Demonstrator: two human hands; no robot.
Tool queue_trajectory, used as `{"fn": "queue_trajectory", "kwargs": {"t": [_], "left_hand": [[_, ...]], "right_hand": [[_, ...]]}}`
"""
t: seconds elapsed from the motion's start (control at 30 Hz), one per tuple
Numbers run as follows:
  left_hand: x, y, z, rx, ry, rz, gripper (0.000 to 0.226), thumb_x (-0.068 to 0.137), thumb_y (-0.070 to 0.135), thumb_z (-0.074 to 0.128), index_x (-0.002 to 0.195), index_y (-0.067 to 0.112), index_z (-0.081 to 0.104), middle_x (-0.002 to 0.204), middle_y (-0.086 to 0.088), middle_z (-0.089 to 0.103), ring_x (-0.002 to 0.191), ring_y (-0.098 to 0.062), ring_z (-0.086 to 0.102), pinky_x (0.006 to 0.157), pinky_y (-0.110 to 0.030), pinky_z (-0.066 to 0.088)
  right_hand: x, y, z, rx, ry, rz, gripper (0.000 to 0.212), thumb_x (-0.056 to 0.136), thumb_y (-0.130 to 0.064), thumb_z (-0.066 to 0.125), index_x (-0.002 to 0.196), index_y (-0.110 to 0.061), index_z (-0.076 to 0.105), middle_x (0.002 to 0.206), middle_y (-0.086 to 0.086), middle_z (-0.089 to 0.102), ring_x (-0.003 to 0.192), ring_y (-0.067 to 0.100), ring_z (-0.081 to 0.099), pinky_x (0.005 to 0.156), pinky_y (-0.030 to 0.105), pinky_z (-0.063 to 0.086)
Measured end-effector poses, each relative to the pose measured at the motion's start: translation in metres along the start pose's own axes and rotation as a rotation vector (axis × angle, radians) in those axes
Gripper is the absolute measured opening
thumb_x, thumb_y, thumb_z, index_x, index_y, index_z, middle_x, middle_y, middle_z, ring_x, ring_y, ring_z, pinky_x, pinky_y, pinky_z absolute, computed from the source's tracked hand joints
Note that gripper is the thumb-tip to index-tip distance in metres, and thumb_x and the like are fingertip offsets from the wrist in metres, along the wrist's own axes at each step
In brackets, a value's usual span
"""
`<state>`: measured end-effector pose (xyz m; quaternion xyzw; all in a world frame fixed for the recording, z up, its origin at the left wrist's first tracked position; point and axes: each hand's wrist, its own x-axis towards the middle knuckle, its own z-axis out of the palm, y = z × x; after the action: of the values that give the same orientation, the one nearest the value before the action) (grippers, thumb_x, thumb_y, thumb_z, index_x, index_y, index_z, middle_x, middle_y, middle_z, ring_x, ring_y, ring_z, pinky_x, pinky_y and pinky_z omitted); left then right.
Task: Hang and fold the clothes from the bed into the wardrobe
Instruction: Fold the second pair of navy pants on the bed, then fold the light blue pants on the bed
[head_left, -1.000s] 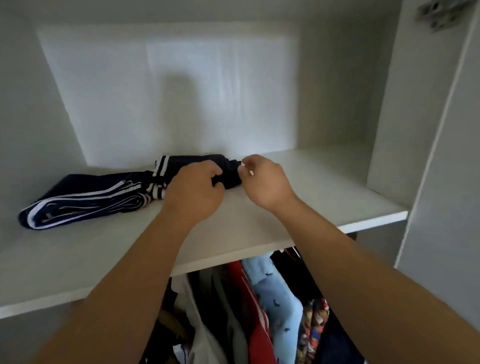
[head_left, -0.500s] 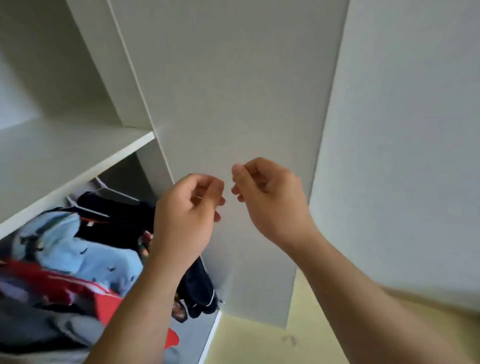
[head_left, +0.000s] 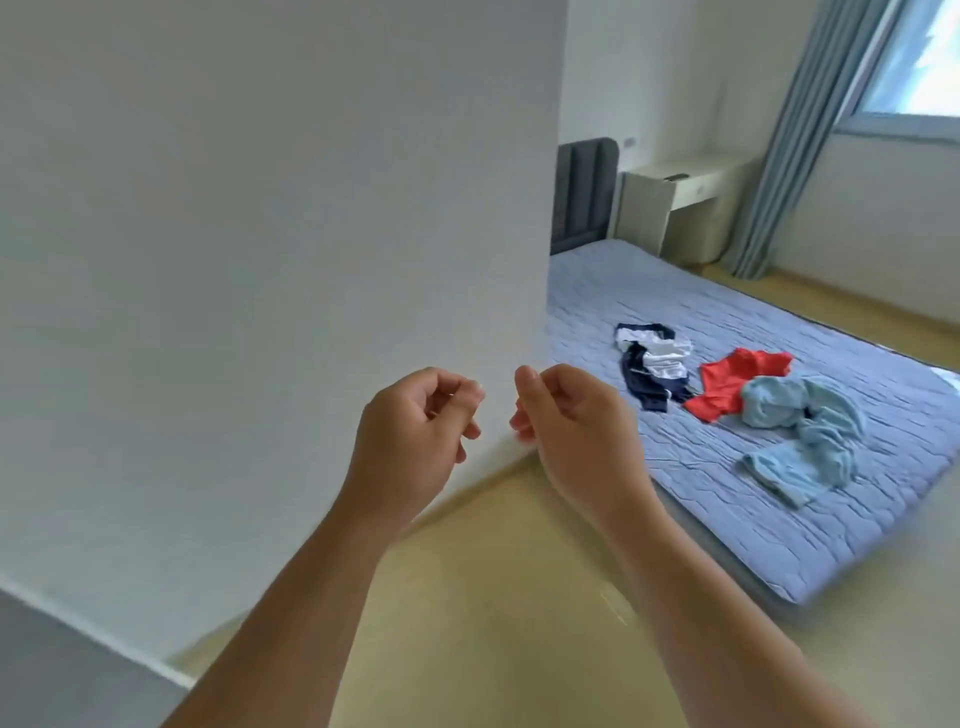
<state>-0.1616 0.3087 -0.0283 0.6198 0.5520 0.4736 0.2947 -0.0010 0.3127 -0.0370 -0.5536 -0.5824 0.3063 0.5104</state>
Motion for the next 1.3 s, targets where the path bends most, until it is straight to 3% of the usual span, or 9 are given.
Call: {"fn": "queue_trajectory", "kwargs": {"t": [0.3, 0.43, 0.63, 0.9, 1.13, 1.3], "left_hand": [[0.076, 0.051, 0.282, -0.087, -0.344, -0.006, 0.015, 0.098, 0.029, 0.065, 0.089, 0.018, 0.071, 0.069, 0.000, 0.072, 0.049, -0.014, 0.059, 0.055, -0.024, 0.051], [0.099, 0.057, 0.380, -0.086, -0.497, -0.026, 0.014, 0.098, 0.029, 0.064, 0.090, 0.020, 0.071, 0.069, 0.002, 0.072, 0.049, -0.010, 0.059, 0.050, -0.018, 0.047], [0.154, 0.048, 0.506, -0.095, -0.651, -0.051, 0.015, 0.098, 0.031, 0.064, 0.088, 0.022, 0.071, 0.069, 0.003, 0.072, 0.049, -0.009, 0.061, 0.049, -0.015, 0.046], [0.274, 0.038, 0.663, -0.140, -0.738, -0.143, 0.016, 0.098, 0.024, 0.064, 0.087, 0.015, 0.071, 0.062, 0.004, 0.070, 0.048, -0.006, 0.060, 0.046, -0.016, 0.044], [0.348, 0.054, 0.786, -0.099, -0.862, -0.193, 0.014, 0.096, 0.024, 0.068, 0.087, 0.013, 0.070, 0.066, -0.001, 0.072, 0.046, -0.008, 0.059, 0.042, -0.017, 0.042], [0.382, 0.051, 0.876, -0.040, -0.907, -0.190, 0.013, 0.096, 0.024, 0.068, 0.086, 0.016, 0.070, 0.066, 0.001, 0.072, 0.046, -0.008, 0.060, 0.044, -0.017, 0.045]], "right_hand": [[0.073, 0.139, -0.239, -0.110, 0.315, 0.204, 0.036, 0.099, -0.042, 0.058, 0.072, -0.020, 0.065, 0.064, -0.008, 0.071, 0.061, 0.014, 0.070, 0.073, 0.049, 0.059], [0.093, 0.194, -0.308, -0.107, 0.412, 0.285, 0.037, 0.100, -0.040, 0.059, 0.070, -0.019, 0.065, 0.063, -0.006, 0.071, 0.058, 0.016, 0.070, 0.072, 0.051, 0.059], [0.145, 0.270, -0.378, -0.153, 0.475, 0.409, 0.037, 0.099, -0.043, 0.058, 0.072, -0.020, 0.065, 0.065, -0.008, 0.072, 0.056, 0.011, 0.069, 0.070, 0.048, 0.060], [0.277, 0.348, -0.460, -0.306, 0.442, 0.533, 0.039, 0.101, -0.040, 0.056, 0.076, -0.012, 0.066, 0.068, 0.000, 0.072, 0.063, 0.019, 0.070, 0.073, 0.050, 0.057], [0.351, 0.411, -0.535, -0.307, 0.516, 0.635, 0.025, 0.101, -0.041, 0.056, 0.084, -0.024, 0.064, 0.071, -0.004, 0.073, 0.068, 0.016, 0.070, 0.074, 0.047, 0.058], [0.397, 0.472, -0.595, -0.275, 0.552, 0.683, 0.023, 0.100, -0.040, 0.058, 0.086, -0.023, 0.063, 0.072, -0.003, 0.073, 0.070, 0.018, 0.071, 0.074, 0.047, 0.059]]}}
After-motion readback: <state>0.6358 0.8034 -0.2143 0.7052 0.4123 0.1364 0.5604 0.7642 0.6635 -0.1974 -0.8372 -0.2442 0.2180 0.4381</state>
